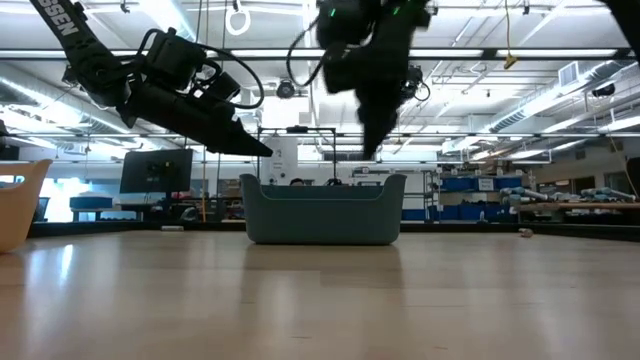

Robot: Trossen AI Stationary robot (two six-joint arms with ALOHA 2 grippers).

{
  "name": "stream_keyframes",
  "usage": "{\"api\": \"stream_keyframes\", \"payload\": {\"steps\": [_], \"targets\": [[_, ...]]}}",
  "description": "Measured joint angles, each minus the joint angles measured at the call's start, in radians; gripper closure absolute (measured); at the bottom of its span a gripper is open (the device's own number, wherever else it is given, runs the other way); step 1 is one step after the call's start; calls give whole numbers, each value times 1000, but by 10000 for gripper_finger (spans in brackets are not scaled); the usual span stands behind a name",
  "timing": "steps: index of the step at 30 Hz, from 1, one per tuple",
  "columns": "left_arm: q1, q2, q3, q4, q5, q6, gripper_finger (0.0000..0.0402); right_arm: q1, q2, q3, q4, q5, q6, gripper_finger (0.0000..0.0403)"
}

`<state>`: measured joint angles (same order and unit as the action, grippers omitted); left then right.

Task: Sort batteries
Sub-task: Put the large black battery into the orange bin

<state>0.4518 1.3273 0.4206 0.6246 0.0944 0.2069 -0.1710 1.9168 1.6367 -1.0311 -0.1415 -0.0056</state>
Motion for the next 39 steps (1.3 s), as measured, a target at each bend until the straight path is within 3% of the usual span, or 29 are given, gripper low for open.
{"api": "stream_keyframes", "payload": {"steps": [6,14,18,23,27,32,39], "targets": [[0,0,0,4,0,24,392,161,-109,0,-198,51,197,387],[0,0,0,4,0,25,392,402,-220,-59,-258,55,570,395],[-2,0,0,4,0,16,392,498,-284,-197,-241,65,748,394],[-2,0,0,-3,9,-8,392,559,-428,-445,-86,15,897,397],[-2,0,0,-11,12,-14,392,487,-583,-643,-54,67,1037,398],[-3,0,0,-13,13,-14,392,296,-752,-818,-29,171,1082,395],[-3,0,0,-3,14,-14,392,-31,-825,-938,107,383,1089,370]]}}
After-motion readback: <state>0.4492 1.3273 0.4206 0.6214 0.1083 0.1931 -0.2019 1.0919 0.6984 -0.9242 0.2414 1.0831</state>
